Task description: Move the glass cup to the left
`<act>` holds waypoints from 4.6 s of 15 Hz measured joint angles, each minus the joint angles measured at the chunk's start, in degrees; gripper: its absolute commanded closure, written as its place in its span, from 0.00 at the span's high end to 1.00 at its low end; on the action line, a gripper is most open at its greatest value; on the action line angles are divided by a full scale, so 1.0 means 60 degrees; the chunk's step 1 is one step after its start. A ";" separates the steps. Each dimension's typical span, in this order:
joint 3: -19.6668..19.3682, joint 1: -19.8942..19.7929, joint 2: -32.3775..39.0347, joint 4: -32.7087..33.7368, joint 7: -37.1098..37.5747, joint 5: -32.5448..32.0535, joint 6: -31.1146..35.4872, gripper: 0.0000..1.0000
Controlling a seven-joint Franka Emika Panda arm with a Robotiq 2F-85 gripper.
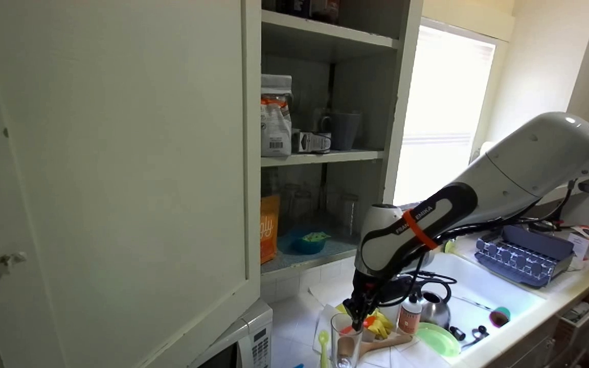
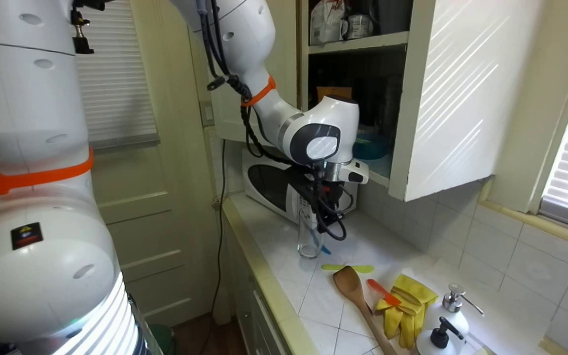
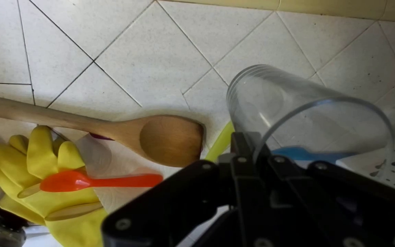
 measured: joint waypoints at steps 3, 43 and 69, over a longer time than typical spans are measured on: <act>0.0000 0.0000 0.0012 0.0000 0.0000 0.0004 0.0001 0.02; -0.0156 0.1900 0.2952 0.1437 0.1846 -0.3334 0.2960 0.02; 0.0291 0.1491 0.1705 0.1058 0.1809 -0.1998 0.3392 1.00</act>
